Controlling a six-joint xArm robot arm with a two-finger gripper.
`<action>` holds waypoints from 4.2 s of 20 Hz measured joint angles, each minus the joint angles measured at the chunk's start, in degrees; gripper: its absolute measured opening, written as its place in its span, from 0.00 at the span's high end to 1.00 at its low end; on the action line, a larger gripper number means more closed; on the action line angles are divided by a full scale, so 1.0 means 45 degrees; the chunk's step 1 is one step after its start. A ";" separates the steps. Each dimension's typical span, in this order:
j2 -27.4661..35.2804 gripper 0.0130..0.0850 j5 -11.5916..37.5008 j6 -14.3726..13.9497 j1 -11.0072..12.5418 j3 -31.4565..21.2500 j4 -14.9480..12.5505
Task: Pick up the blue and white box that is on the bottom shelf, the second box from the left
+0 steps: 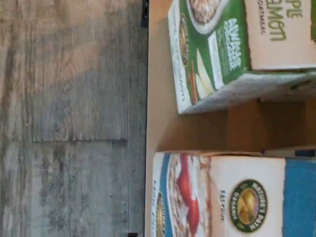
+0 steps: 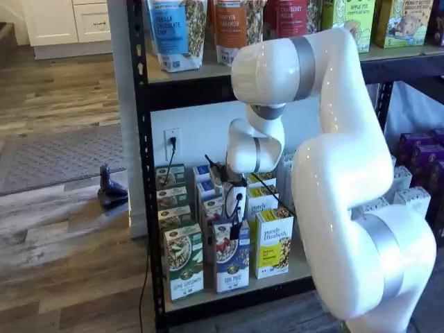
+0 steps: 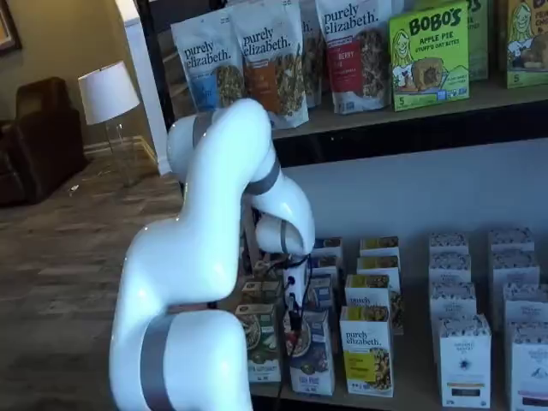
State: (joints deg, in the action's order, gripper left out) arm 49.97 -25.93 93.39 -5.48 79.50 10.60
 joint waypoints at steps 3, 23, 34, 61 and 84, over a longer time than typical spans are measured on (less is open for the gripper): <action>0.0407 0.00 -0.0241 -0.0163 0.0074 0.0607 -0.0252; 0.2295 0.00 -0.1110 -0.2508 -0.0126 0.2615 -0.2736; 0.2414 0.06 -0.0644 -0.2531 -0.0124 0.2445 -0.2763; 0.2401 0.22 -0.0539 -0.2608 -0.0155 0.2282 -0.2814; 0.2114 0.50 -0.0211 -0.2877 -0.0233 0.1742 -0.3033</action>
State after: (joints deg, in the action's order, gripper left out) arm 59.48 -26.87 80.45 -6.53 87.34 -3.05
